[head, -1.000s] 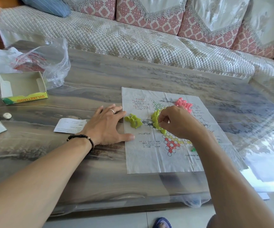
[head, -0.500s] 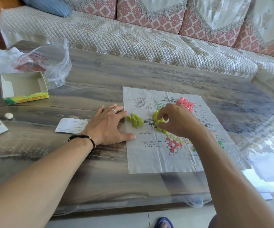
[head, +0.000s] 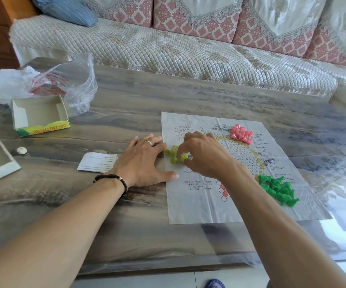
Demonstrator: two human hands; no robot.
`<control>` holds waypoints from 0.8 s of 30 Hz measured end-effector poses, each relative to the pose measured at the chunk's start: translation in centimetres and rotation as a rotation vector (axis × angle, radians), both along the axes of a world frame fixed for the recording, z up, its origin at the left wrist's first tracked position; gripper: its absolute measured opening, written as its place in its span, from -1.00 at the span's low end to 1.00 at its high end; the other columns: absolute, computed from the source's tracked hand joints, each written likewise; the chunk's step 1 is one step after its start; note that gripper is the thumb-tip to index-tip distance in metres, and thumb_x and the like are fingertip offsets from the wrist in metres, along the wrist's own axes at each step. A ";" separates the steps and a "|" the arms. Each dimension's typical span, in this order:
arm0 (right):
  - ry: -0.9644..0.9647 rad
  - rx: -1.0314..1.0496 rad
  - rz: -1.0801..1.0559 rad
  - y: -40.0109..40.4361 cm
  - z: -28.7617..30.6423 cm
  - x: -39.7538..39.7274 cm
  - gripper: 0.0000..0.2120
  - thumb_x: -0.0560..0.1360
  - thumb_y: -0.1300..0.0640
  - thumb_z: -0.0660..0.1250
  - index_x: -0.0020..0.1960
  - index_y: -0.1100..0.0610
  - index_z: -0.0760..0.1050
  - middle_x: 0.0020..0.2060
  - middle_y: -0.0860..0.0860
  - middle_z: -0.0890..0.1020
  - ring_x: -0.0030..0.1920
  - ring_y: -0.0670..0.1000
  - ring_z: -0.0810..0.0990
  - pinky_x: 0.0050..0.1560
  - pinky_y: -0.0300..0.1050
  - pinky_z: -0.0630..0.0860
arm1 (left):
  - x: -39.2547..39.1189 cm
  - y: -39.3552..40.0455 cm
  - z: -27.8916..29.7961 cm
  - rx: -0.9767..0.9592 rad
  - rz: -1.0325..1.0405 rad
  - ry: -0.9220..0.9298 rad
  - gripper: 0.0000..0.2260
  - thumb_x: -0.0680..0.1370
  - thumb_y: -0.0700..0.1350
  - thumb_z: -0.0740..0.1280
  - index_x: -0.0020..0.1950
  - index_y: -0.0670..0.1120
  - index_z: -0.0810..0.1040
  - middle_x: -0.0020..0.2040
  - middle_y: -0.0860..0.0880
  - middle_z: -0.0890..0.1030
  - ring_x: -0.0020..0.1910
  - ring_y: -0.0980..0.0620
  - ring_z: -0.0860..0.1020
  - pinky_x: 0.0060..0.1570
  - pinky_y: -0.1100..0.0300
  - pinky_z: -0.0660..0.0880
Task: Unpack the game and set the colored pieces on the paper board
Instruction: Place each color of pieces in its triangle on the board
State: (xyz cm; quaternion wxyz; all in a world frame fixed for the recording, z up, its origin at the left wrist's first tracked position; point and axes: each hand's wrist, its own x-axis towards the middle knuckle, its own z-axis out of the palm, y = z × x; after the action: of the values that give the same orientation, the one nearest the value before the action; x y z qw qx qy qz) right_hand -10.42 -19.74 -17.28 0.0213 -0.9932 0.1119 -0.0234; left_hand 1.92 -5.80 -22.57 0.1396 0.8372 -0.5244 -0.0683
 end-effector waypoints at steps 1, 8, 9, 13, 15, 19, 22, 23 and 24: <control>0.007 -0.004 0.005 0.0 0.0 0.0 -0.77 0.47 0.18 0.36 0.06 -0.08 0.60 -0.09 -0.12 0.42 0.06 -0.03 0.45 0.09 -0.05 0.30 | 0.0 0.0 0.0 0.000 -0.001 -0.004 -0.04 0.20 0.56 0.05 0.50 0.07 0.24 0.55 0.06 0.14 0.55 0.07 -0.02 0.51 -0.03 -0.11; -0.044 0.016 0.006 -0.7 -0.2 -0.2 -0.90 0.51 0.06 0.34 0.00 -0.03 0.60 0.01 -0.07 0.49 0.08 -0.02 0.41 0.07 -0.04 0.32 | -0.1 -0.1 0.0 0.007 -0.001 -0.003 -0.01 0.19 0.57 0.03 0.51 0.08 0.21 0.56 0.06 0.13 0.54 0.09 -0.03 0.51 -0.03 -0.12; -0.085 0.044 -0.003 -0.9 -0.1 -0.2 -0.91 0.51 0.06 0.33 -0.02 -0.01 0.59 -0.01 -0.07 0.52 0.06 -0.02 0.43 0.07 -0.03 0.34 | 0.0 -0.1 0.0 0.009 0.000 -0.001 -0.01 0.19 0.58 0.03 0.51 0.08 0.20 0.56 0.07 0.12 0.55 0.09 -0.03 0.51 -0.03 -0.12; -0.308 0.262 -0.085 -1.8 1.0 -0.6 -0.89 0.49 0.15 0.33 -0.01 0.07 0.59 -0.19 -0.13 0.59 -0.13 -0.07 0.53 0.00 -0.05 0.49 | 0.0 0.0 0.0 0.015 -0.003 0.008 0.01 0.18 0.58 0.02 0.52 0.09 0.18 0.56 0.08 0.10 0.55 0.10 -0.05 0.51 -0.02 -0.15; -0.350 0.306 -0.139 -2.3 1.4 -0.8 -0.81 0.51 0.19 0.32 0.11 0.08 0.57 -0.21 -0.13 0.58 -0.18 -0.10 0.53 -0.09 -0.20 0.47 | 0.1 0.0 0.0 0.016 -0.003 0.011 0.01 0.17 0.58 0.02 0.53 0.09 0.18 0.57 0.08 0.10 0.55 0.10 -0.05 0.51 -0.01 -0.16; -0.362 0.329 -0.234 -3.5 1.2 -0.9 -0.85 0.50 0.21 0.34 0.03 0.11 0.63 -0.16 -0.05 0.66 -0.23 -0.24 0.51 -0.21 -0.46 0.38 | 0.0 0.0 0.0 0.012 0.002 0.022 0.02 0.16 0.59 0.03 0.53 0.09 0.18 0.56 0.08 0.10 0.54 0.11 -0.06 0.51 0.00 -0.16; -0.368 0.355 -0.271 -4.0 1.1 -0.9 -0.90 0.48 0.23 0.36 -0.04 0.12 0.63 -0.17 -0.02 0.68 -0.23 -0.24 0.55 -0.21 -0.46 0.43 | 0.1 0.0 -0.1 0.003 0.003 0.019 0.02 0.16 0.59 0.04 0.52 0.09 0.19 0.56 0.07 0.11 0.55 0.10 -0.04 0.51 -0.01 -0.14; -0.374 0.350 -0.277 -4.1 1.1 -0.9 -0.91 0.48 0.23 0.36 -0.06 0.12 0.63 -0.18 -0.03 0.68 -0.22 -0.20 0.57 -0.18 -0.42 0.47 | 0.1 0.0 -0.1 0.001 0.001 0.015 0.02 0.16 0.59 0.04 0.52 0.08 0.19 0.56 0.07 0.11 0.55 0.09 -0.04 0.51 -0.02 -0.14; -0.375 0.340 -0.280 -4.2 1.1 -1.0 -0.92 0.48 0.23 0.37 -0.07 0.12 0.62 -0.18 -0.04 0.68 -0.20 -0.16 0.58 -0.14 -0.34 0.52 | 0.1 0.0 -0.1 -0.001 -0.001 0.013 0.02 0.17 0.59 0.04 0.52 0.08 0.19 0.56 0.06 0.12 0.55 0.09 -0.03 0.51 -0.02 -0.13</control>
State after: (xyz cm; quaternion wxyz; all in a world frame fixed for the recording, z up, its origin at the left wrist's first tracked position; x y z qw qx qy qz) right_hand -11.40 -23.92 -16.20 0.2044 -0.9286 0.2445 -0.1901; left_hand 2.03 -5.83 -22.65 0.1434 0.8364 -0.5239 -0.0735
